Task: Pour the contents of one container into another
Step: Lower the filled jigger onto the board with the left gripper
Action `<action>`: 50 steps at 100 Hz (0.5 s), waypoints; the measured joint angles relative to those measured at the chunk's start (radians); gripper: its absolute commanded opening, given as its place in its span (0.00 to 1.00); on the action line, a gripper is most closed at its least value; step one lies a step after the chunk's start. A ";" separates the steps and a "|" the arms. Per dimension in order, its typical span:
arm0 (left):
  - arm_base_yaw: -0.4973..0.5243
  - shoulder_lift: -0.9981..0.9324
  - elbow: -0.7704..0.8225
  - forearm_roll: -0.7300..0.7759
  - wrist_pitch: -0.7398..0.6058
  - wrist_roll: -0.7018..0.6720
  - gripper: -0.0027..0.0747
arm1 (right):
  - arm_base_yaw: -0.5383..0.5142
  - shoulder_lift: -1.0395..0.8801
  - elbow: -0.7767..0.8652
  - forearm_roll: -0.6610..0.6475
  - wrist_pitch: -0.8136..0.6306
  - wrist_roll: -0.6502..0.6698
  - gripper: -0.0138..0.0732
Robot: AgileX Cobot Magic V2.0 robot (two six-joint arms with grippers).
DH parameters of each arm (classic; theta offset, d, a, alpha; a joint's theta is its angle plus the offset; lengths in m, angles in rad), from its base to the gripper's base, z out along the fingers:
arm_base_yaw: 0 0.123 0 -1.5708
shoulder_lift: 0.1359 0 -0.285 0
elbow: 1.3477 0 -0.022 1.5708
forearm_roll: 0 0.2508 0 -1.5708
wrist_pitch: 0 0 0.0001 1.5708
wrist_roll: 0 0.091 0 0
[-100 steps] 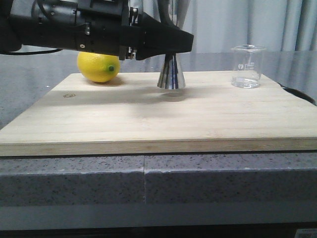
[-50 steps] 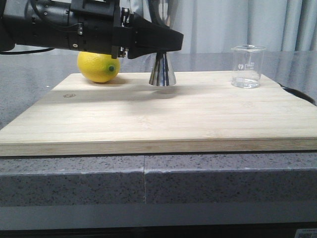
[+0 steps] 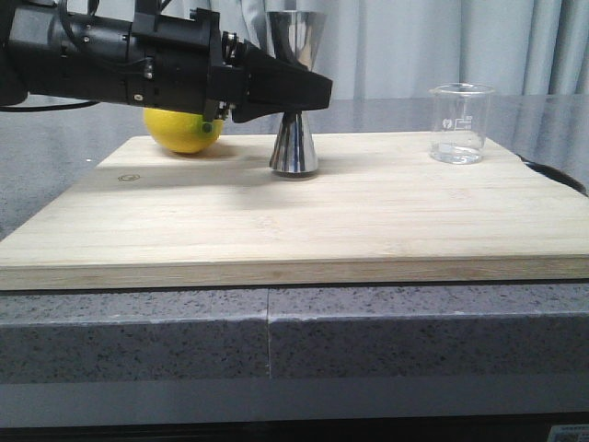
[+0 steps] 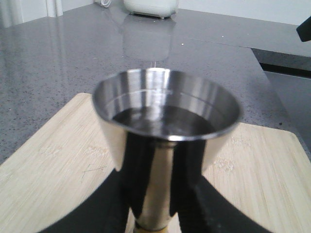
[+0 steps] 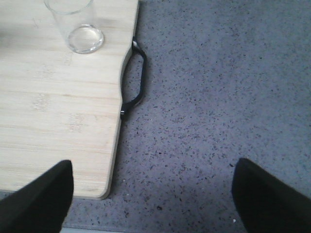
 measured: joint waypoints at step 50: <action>0.000 0.004 0.000 -0.001 0.003 0.000 0.28 | 0.000 0.000 0.000 0.000 -0.002 0.000 0.85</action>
